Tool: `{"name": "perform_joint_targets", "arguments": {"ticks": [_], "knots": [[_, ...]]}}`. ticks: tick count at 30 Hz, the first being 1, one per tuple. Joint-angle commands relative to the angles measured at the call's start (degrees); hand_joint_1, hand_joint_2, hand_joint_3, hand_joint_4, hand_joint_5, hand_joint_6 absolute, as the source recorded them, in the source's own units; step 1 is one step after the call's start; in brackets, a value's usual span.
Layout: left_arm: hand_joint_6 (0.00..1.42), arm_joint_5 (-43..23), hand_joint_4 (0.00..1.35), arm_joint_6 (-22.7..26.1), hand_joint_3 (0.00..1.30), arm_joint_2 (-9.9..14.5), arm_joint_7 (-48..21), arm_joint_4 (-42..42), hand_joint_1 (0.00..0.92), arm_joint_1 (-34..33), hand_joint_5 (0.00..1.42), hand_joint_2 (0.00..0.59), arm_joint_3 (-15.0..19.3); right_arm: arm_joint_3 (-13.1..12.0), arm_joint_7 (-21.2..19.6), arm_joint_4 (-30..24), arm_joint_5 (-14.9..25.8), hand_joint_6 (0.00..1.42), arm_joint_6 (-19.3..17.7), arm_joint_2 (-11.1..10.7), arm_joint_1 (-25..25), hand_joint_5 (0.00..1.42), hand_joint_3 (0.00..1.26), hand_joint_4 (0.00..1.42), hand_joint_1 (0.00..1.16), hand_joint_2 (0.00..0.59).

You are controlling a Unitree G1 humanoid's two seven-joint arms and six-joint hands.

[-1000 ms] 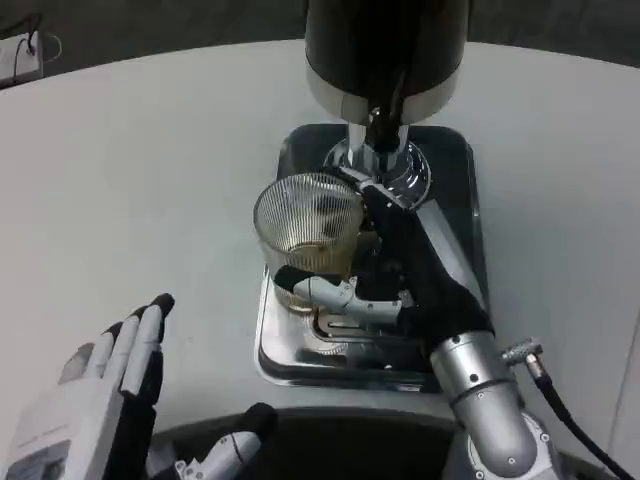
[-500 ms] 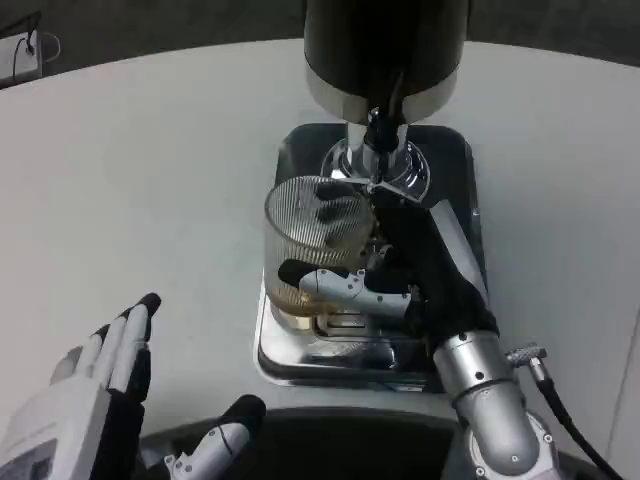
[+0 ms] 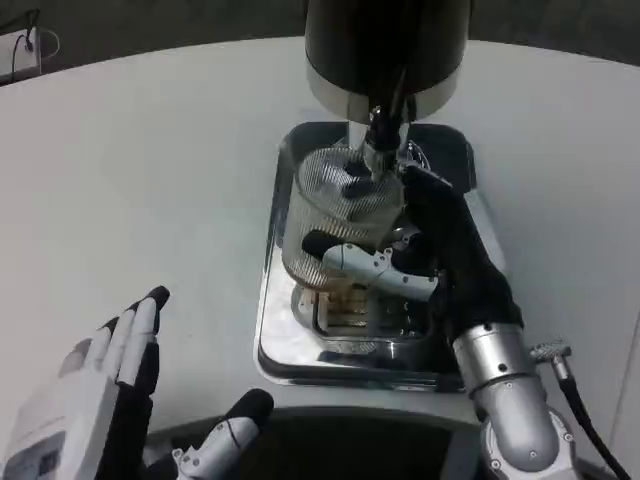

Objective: Grasp the cup under the faucet to collect the drink, then remove the cup.

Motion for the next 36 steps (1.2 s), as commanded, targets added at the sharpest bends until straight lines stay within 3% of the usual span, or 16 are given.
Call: {"name": "perform_joint_targets", "arguments": {"ticks": [1, 16, 26, 36], "knots": [[0.0, 0.41, 0.0, -0.01, 0.0, 0.49, -0.64, -0.25, 0.0, -0.2, 0.0, 0.165, -0.35, 0.29, 0.79, -4.26, 0.77, 1.42, 0.19, 0.44, 1.24, 1.09, 0.71, 0.97, 1.13, 0.16], [0.0, 0.02, 0.0, -0.36, 0.0, 0.67, -0.84, -0.68, 0.0, -0.73, 0.0, 0.158, -0.73, 3.13, 4.01, -8.67, -1.72, 1.39, 1.13, -1.07, 6.54, 1.1, 0.74, 0.99, 1.16, 0.106], [0.0, 0.38, 0.0, -0.93, 0.0, 0.74, -0.25, 0.51, 0.0, -1.08, 0.0, 0.162, -2.07, 3.01, 5.08, -14.94, -1.75, 1.37, 2.49, -1.51, 10.68, 1.1, 0.76, 0.99, 1.16, 0.093], [0.0, 1.36, 0.0, -1.29, 0.0, 0.88, -0.39, 0.24, 0.0, -1.9, 0.0, 0.162, -3.52, 1.69, 3.49, -14.73, -3.05, 1.36, 3.83, -1.79, 11.65, 1.1, 0.76, 0.99, 1.16, 0.098]]}}
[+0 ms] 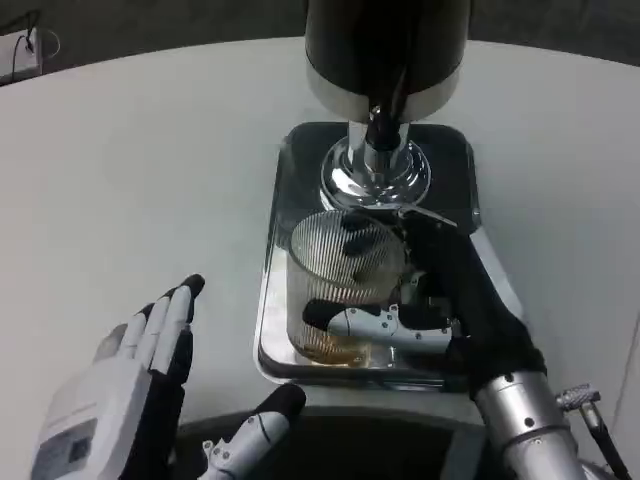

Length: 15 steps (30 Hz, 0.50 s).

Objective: Grasp the cup under the faucet to collect the drink, then remove the cup.

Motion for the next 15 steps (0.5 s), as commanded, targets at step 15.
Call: {"name": "perform_joint_targets", "arguments": {"ticks": [15], "knots": [[0.0, 5.85, 0.0, -0.39, 0.0, 0.89, -0.28, 1.86, 0.0, -2.25, 0.0, 0.161, -4.0, -0.64, -1.01, -9.53, -0.91, 1.36, -1.66, -0.71, 7.03, 1.1, 0.76, 0.99, 1.16, 0.1]]}}
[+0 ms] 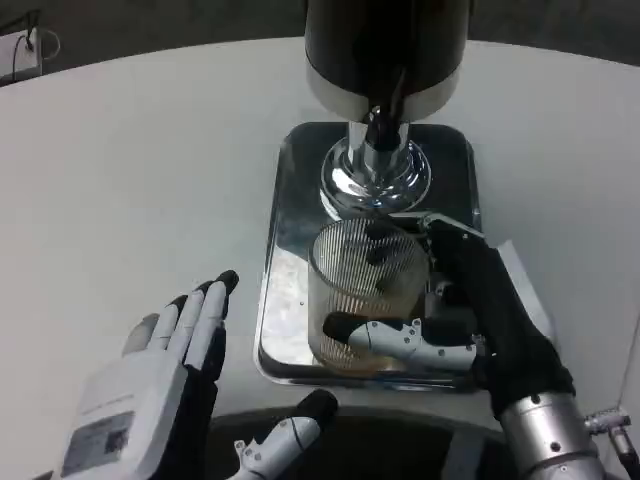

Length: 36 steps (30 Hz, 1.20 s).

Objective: Grasp the cup under the faucet to collect the drink, then remove the cup.

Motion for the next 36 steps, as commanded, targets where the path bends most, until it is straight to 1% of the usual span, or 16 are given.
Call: {"name": "perform_joint_targets", "arguments": {"ticks": [1, 11, 18, 23, 29, 36], "knots": [[0.0, 1.63, 0.0, 0.04, 0.0, 0.33, -0.31, 0.73, 0.0, 0.11, 0.0, 0.161, -0.7, -0.29, -0.52, -3.6, 0.47, 1.36, -1.77, -0.03, 1.54, 1.09, 0.76, 0.99, 1.16, 0.1], [0.0, 6.23, 0.0, 1.18, 0.0, -0.45, -0.96, 0.96, 0.0, 0.29, 0.0, 0.159, -2.48, -1.56, -0.11, -8.99, 1.13, 1.34, -1.97, -0.57, 5.07, 1.09, 0.77, 1.01, 1.16, 0.102], [0.0, 7.39, 0.0, 1.74, 0.0, -0.84, -1.01, 1.39, 0.0, 0.36, 0.0, 0.157, -3.09, -1.4, 0.27, -11.54, 1.17, 1.34, -1.96, -1.14, 7.12, 1.09, 0.77, 1.01, 1.16, 0.107], [0.0, 8.15, 0.0, 1.55, 0.0, -0.67, -1.09, 0.62, 0.0, 1.24, 0.0, 0.154, -3.31, -1.65, 0.73, -14.67, 1.17, 1.34, -2.48, -1.58, 8.51, 1.08, 0.77, 1.01, 1.16, 0.115], [0.0, 10.3, 0.0, 1.47, 0.0, -0.92, -1.21, -0.62, 0.0, 1.97, 0.0, 0.141, -3.71, -2.25, 2.91, -20.73, 2.47, 1.34, -3.8, -3.44, 12.74, 1.07, 0.77, 1.01, 1.16, 0.118], [0.0, 12.73, 0.0, 1.2, 0.0, -1.55, -1.83, -2.7, 0.0, 2.39, 0.0, 0.134, -4.7, -3.08, 4.86, -23.77, 3.81, 1.34, -4.77, -5.1, 14.94, 1.07, 0.77, 1.01, 1.16, 0.118]]}}
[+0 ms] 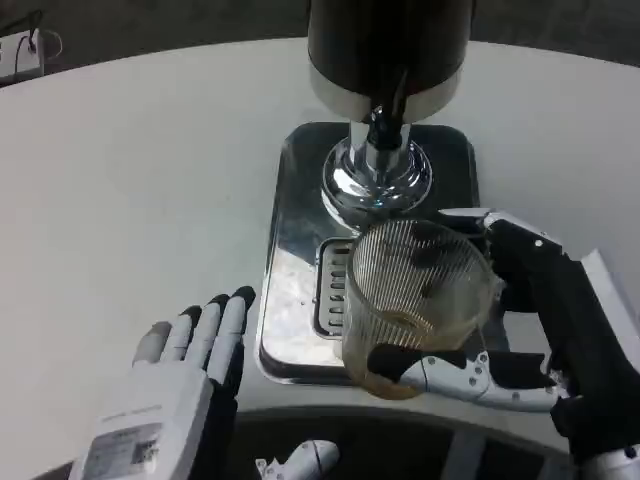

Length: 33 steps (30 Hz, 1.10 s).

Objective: Grasp the cup under the faucet to collect the drink, then remove the cup.

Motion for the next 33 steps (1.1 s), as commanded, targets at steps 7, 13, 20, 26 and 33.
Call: {"name": "perform_joint_targets", "arguments": {"ticks": [7, 13, 20, 26, 33], "knots": [[0.0, 4.43, 0.0, -0.32, 0.0, -1.25, -2.12, -4.4, 0.0, 2.39, 0.0, 0.122, -1.89, -1.04, 2.75, -5.19, 2.25, 1.33, -5.47, -2.63, 2.91, 1.07, 0.77, 1.01, 1.16, 0.119], [0.0, 8.54, 0.0, -0.9, 0.0, -2.11, -3.19, -7.44, 0.0, 5.14, 0.0, 0.113, -3.24, -1.71, 4.09, -7.14, 2.84, 1.32, -8.1, -4.14, 4.94, 1.07, 0.77, 1.01, 1.16, 0.119], [0.0, 11.08, 0.0, -2.93, 0.0, -3.87, -1.83, -10.29, 0.0, 8.81, 0.0, 0.104, -4.8, -3.02, 5.3, -9.75, 3.6, 1.32, -10.98, -5.71, 7.43, 1.07, 0.77, 1.01, 1.16, 0.119], [0.0, 11.85, 0.0, -4.86, 0.0, -4.93, -1.8, -11.2, 0.0, 10.43, 0.0, 0.092, -5.76, -4.03, 5.6, -11.07, 3.96, 1.32, -12.45, -6.24, 9.22, 1.07, 0.77, 1.01, 1.16, 0.119], [0.0, 12.77, 0.0, -7.19, 0.0, -5.37, -3.12, -12.13, 0.0, 11.44, 0.0, 0.088, -6.7, -5.68, 5.99, -11.87, 5.13, 1.32, -12.44, -6.42, 9.81, 1.07, 0.77, 1.01, 1.16, 0.119]]}}
